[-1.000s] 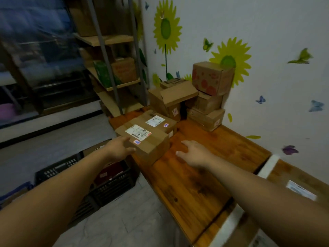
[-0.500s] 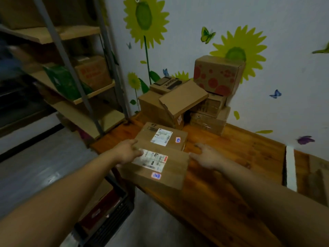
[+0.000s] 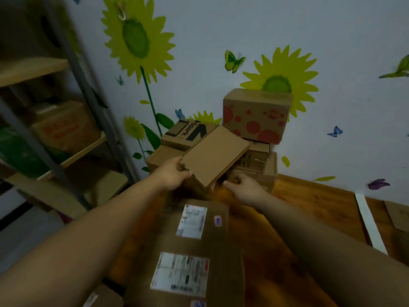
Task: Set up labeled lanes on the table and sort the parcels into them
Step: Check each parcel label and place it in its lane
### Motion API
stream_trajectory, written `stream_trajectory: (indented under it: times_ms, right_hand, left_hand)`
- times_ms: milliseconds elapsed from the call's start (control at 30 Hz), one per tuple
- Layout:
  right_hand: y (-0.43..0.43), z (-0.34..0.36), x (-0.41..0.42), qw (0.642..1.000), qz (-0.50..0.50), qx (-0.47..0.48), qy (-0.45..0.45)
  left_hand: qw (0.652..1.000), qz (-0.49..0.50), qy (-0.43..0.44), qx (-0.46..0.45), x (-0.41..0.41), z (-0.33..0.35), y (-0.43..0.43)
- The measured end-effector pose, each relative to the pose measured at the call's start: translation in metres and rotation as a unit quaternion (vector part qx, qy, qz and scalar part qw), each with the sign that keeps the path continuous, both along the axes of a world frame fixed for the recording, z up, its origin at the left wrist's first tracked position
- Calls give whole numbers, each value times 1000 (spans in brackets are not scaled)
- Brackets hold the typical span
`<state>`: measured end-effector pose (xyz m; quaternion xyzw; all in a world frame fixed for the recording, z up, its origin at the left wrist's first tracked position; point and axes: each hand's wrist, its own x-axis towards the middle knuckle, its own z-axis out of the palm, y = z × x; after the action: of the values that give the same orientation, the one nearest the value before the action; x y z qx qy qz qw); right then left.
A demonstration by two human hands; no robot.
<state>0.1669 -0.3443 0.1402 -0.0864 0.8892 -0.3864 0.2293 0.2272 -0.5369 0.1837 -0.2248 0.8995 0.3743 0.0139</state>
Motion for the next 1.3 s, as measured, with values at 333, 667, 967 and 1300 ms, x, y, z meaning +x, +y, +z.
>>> stream_trajectory:
  times_ms: [333, 667, 967, 1300]
  right_hand:
    - [-39, -20, -54, 978, -90, -164, -90]
    - [-18, 11, -14, 981, -123, -149, 23]
    - [-3, 53, 88, 948, -214, -196, 135]
    - [32, 74, 182, 892, -306, -331, 22]
  left_hand:
    - [998, -17, -61, -17, -109, -25, -19]
    - [990, -7, 36, 140, -65, -11, -21]
    - [953, -133, 135, 237, 32, 27, -5]
    - [915, -172, 66, 358, 92, 41, 21]
